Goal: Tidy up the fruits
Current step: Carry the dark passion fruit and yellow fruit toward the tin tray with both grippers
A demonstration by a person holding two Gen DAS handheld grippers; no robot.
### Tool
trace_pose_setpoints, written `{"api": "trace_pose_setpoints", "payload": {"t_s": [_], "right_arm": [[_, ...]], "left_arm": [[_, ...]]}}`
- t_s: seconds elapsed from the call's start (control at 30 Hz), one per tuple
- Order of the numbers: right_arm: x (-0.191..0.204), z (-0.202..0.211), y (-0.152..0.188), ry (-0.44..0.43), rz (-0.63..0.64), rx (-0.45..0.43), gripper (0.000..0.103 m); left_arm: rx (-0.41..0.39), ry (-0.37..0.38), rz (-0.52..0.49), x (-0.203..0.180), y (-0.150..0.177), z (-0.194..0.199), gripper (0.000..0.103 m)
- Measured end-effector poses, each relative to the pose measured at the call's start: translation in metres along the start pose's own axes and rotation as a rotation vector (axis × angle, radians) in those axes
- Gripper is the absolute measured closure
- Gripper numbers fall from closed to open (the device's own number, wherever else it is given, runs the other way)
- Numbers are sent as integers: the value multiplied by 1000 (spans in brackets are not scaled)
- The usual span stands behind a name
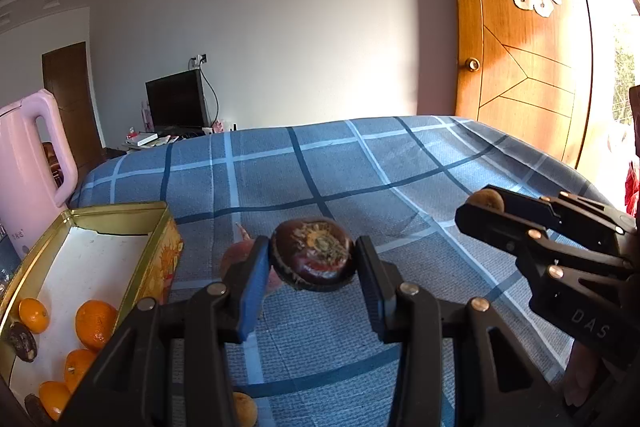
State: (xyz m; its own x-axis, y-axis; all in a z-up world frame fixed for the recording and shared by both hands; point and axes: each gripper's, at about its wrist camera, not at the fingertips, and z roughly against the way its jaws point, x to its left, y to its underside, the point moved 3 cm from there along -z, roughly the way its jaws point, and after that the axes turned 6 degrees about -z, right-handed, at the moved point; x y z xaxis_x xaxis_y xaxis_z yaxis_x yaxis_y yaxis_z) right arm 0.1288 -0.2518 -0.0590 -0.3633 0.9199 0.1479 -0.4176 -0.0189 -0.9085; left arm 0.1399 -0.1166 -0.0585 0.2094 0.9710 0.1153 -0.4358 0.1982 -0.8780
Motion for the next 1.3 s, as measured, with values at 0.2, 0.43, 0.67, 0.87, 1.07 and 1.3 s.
{"api": "trace_pose_setpoints", "payload": {"t_s": [0.2,0.43,0.67,0.87,1.07,1.3], "right_arm": [[1,5,-1,-3,8,-25,73],[3,9,-1,-6,18,-45,73],[3,12,-1,-8,26,-65,73],[3,16,-1,-9,32,-84,73],[4,19,-2,-8,39,-105,73],[4,21,-1,-6,41,-114,73]], "left_arm": [[-21,-9,-2,0,0,5,58],[-45,-19,0,1,0,9,58],[-77,-31,-1,1,0,15,58],[-105,-44,-8,0,-1,20,58],[-136,-63,-23,-3,-2,26,58],[-157,-77,-26,-4,-3,31,58]]}}
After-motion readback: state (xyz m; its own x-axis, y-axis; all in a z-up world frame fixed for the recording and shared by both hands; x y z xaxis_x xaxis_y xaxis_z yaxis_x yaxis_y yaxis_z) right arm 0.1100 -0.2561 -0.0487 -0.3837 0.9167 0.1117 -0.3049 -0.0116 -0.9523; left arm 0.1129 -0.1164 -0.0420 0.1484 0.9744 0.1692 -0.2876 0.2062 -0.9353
